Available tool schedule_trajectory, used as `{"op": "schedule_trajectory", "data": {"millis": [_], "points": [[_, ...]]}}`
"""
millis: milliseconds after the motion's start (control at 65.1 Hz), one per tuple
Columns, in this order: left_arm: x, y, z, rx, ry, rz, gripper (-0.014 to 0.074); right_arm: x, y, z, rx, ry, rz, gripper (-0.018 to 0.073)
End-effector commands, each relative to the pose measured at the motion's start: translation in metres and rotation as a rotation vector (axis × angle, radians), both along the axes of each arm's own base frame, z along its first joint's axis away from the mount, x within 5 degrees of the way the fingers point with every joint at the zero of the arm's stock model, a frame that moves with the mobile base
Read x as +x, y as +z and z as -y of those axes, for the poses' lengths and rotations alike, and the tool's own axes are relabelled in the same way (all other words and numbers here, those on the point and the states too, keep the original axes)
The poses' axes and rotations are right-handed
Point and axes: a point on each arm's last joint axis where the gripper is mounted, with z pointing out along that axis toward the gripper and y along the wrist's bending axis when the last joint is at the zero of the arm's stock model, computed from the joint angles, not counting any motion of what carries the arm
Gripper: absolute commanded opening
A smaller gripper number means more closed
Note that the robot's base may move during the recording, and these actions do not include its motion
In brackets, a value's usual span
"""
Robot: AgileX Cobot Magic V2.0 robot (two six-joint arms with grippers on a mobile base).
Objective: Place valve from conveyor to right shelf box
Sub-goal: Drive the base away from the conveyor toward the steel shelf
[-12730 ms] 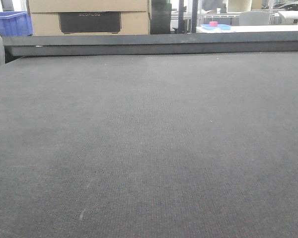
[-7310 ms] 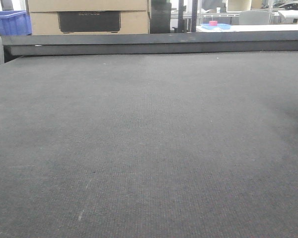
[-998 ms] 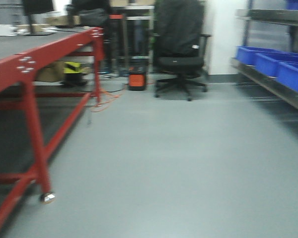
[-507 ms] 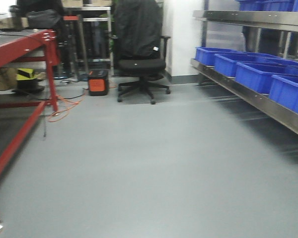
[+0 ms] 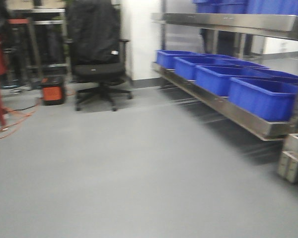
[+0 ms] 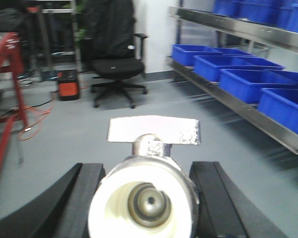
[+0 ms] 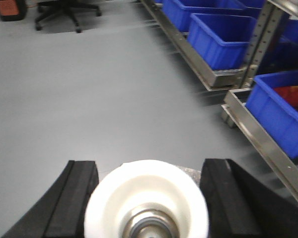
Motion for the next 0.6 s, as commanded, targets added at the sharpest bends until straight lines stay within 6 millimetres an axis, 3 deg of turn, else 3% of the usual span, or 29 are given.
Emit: {"op": "schedule_trajectory", "data": {"millis": [0,584], "points": [[-0.0026,0.0077,0.0004,-0.001,-0.002,0.073,-0.0111,-0.0014,0.0103,0.0013,-0.021,-0.01,0.09,-0.0162],[-0.0026,0.0077,0.0004,-0.001,-0.002,0.073,-0.0111,-0.0014,0.0103,0.0013,-0.021,-0.01,0.09,-0.0162]]}}
